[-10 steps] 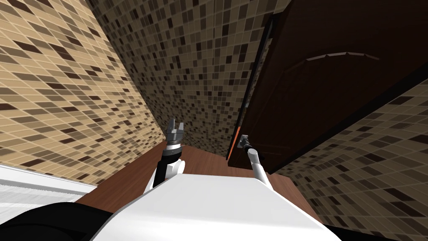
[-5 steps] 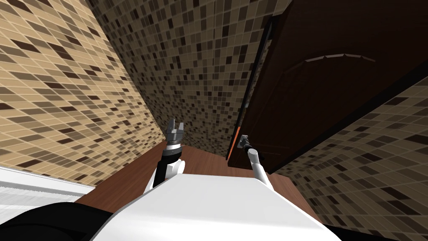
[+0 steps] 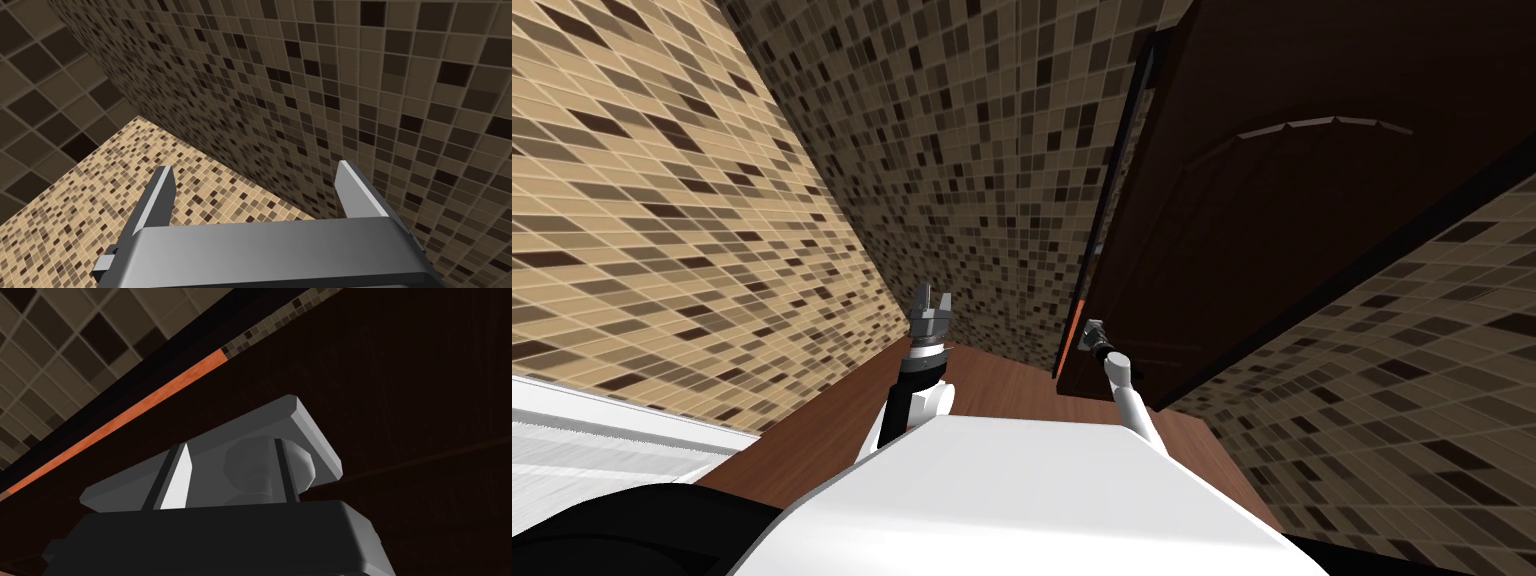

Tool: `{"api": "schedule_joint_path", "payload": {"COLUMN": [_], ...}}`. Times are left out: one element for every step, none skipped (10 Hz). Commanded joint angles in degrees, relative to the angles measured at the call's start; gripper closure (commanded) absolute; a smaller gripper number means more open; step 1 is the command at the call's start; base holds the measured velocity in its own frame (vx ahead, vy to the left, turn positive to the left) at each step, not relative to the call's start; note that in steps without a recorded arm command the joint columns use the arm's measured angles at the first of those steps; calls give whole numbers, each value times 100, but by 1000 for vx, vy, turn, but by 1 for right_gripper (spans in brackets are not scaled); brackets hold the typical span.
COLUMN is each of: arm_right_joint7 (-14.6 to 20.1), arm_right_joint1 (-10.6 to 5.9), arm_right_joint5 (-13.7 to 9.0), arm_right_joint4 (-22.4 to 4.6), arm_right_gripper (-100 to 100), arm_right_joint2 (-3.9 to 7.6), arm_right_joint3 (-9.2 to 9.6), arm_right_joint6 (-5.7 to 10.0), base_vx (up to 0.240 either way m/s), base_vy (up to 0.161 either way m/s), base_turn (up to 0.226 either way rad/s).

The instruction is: Pull the door open

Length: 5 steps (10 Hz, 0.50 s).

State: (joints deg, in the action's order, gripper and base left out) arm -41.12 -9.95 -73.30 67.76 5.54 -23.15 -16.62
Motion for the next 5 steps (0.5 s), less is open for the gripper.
{"api": "schedule_joint_path", "payload": {"arm_right_joint7": [-117,-117,-117,-117,-117], "arm_right_joint1": [106,106,106,106,106], "arm_right_joint5": [-222,-222,-222,-222,-222], "arm_right_joint4": [-207,-207,-207,-207,-207], "arm_right_gripper": [100,100,100,100,100], "arm_right_joint2": [37,37,37,37,37], "arm_right_joint3": [-20,-20,-20,-20,-20], "arm_right_joint6": [5,5,5,5,5], "base_vx": [-14,1,0,0,-1], "base_vy": [-12,0,0,0,6], "base_turn": [-10,-29,0,0,-5]}}
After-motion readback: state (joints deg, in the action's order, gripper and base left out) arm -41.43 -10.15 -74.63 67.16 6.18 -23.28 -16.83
